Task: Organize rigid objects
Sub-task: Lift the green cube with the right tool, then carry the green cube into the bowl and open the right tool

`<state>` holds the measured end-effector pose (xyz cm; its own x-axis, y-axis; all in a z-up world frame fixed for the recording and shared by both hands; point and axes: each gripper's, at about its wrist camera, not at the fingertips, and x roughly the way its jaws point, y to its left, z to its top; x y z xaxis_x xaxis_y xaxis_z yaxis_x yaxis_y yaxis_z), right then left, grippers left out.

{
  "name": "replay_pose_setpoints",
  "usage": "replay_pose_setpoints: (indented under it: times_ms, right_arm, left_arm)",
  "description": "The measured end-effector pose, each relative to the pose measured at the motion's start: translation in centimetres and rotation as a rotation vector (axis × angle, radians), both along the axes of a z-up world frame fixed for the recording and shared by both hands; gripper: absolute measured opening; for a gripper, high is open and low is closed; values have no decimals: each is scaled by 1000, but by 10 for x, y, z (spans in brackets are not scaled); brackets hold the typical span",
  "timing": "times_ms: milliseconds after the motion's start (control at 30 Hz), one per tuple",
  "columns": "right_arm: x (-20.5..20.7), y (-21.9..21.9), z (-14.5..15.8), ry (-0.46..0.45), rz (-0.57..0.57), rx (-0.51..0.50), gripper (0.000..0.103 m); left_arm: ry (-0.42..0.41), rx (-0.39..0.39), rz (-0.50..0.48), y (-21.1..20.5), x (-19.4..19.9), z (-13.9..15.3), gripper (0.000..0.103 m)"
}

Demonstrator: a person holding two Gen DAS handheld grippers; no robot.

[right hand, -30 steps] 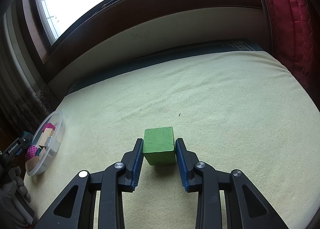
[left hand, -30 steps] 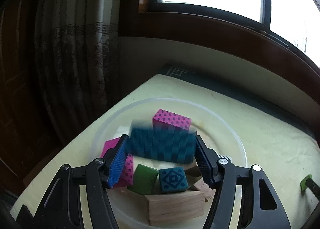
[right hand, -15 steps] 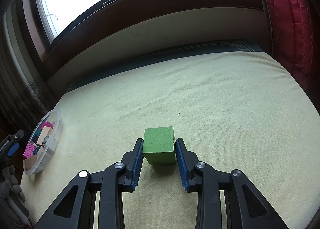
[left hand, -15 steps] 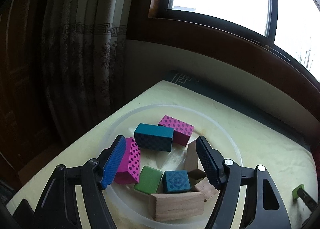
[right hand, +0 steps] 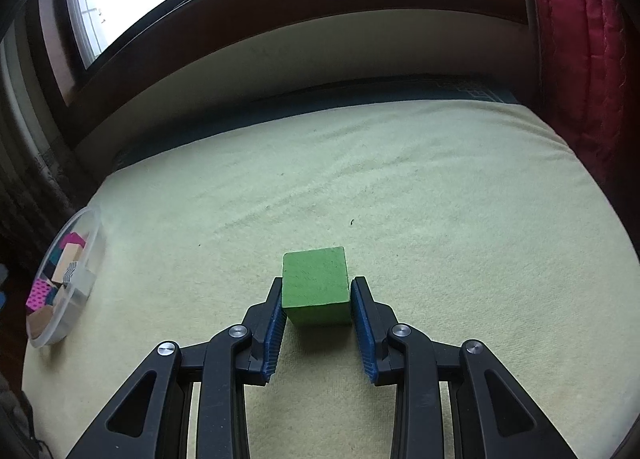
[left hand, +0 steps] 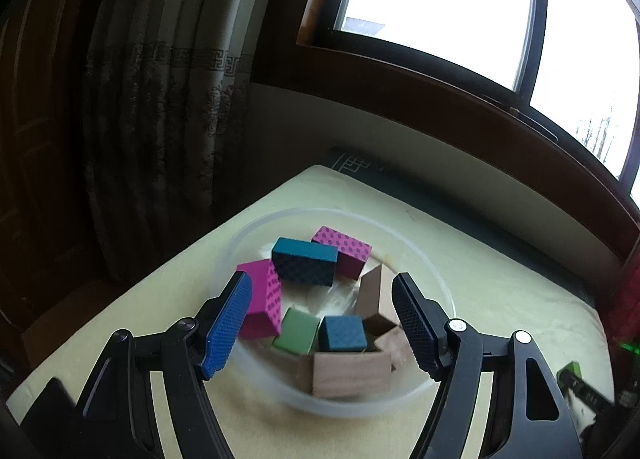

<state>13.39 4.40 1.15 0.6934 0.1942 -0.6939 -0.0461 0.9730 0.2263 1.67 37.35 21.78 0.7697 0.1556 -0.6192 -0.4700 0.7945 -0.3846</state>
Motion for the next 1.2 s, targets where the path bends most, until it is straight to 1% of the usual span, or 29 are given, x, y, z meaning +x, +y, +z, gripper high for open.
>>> replay_pose_setpoints:
  times_ms: [100, 167, 333, 467, 533, 600, 633, 667, 700, 733, 767, 900, 967, 1067, 1100, 1133, 1167, 1200]
  right_arm:
    - [-1, 4, 5, -5, -8, 17, 34]
    - [-3, 12, 14, -25, 4, 20, 34]
    - [-10, 49, 39, -91, 86, -3, 33]
    - [-13, 74, 50, -116, 137, -2, 30]
    - [-13, 81, 52, -122, 154, -4, 30]
    - [-13, 80, 53, -125, 137, -3, 31]
    - [-13, 77, 53, -126, 121, 4, 33]
    - [-12, 70, 51, -120, 89, 18, 44]
    - [-11, 63, 49, -114, 61, 24, 61]
    - [-11, 51, 45, -113, 9, 20, 69]
    - [-11, 42, 41, -112, -24, 6, 73]
    - [-7, 15, 29, -65, -84, -21, 73]
    - [-5, 11, 23, -44, -77, -25, 73]
    - [0, 17, 15, -21, -45, -49, 72]
    - [2, 21, 12, -13, -37, -59, 70]
    - [4, 27, 8, -2, -31, -72, 66]
    - [7, 31, 3, 15, -21, -88, 54]
    - [8, 33, -1, 30, -17, -103, 39]
  left_arm:
    - [-6, 25, 22, -1, -9, -2, 74]
    - [-9, 25, 40, 3, -13, -2, 74]
    - [-6, 2, 67, 12, -19, -8, 75]
    - [1, -12, 69, 15, -21, -13, 74]
    - [2, -18, 70, 17, -21, -15, 75]
    - [1, -27, 66, 18, -21, -17, 74]
    - [1, -27, 66, 17, -22, -16, 74]
    - [1, -24, 66, 17, -22, -17, 74]
    - [0, -22, 67, 17, -22, -16, 75]
    - [-2, -26, 69, 18, -22, -17, 75]
    - [-2, -29, 68, 18, -22, -17, 75]
    - [-2, -42, 69, 18, -22, -17, 75]
    - [-2, -46, 67, 18, -22, -17, 75]
    - [-1, -41, 72, 17, -22, -17, 76]
    - [-1, -42, 77, 18, -22, -17, 78]
    - [-1, -43, 84, 19, -23, -17, 78]
    - [0, -44, 93, 21, -24, -17, 79]
    - [1, -46, 103, 22, -24, -18, 79]
